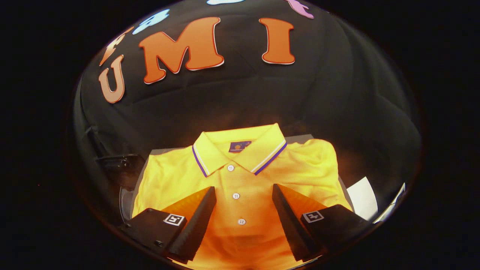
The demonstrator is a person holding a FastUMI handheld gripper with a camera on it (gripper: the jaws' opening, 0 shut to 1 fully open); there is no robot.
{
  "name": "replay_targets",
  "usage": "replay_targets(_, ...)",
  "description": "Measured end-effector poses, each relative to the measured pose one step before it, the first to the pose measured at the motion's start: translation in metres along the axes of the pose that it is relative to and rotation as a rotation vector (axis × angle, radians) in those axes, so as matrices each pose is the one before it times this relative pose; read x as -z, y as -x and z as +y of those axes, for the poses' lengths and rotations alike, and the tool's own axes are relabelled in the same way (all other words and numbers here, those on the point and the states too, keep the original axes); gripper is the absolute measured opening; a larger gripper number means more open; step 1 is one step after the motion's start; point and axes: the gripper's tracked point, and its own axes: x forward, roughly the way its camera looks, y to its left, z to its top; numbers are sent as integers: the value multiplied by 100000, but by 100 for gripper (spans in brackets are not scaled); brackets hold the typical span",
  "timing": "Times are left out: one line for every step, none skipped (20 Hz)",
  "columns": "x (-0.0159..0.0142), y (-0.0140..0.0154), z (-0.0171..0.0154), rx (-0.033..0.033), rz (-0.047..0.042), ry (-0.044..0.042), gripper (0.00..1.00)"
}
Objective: Put the clothes into the washing machine and then close the washing machine lid.
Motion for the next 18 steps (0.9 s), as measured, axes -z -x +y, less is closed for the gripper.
replay_targets(-557,460,-170,898,-3216,1705,99)
replay_targets(412,-439,74,194,3637,1787,98)
replay_targets(-212,-43,205,-291,-1036,793,97)
replay_targets(250,-218,-39,-17,2362,395,92)
replay_targets(-95,174,147,-516,-143,-267,87)
replay_targets(54,-225,139,-289,1327,82,82)
replay_targets(-1,70,401,-804,399,292,77)
replay_targets(6,-28,429,-765,225,976,72)
replay_targets(63,143,231,-468,371,2095,64)
replay_targets(-33,117,74,-784,385,1469,55)
replay_targets(-105,48,294,-751,374,1007,47)
replay_targets(67,-92,10,395,562,635,36)
replay_targets(13,180,-210,705,1448,974,25)
replay_targets(64,-114,166,721,1313,-472,25)
replay_targets(17,-4,45,322,1185,-1621,25)
replay_targets(-74,-14,139,-830,-213,-125,25)
replay_targets(-54,234,-47,-1590,-575,106,25)
replay_targets(76,-75,107,-1168,-973,-767,13)
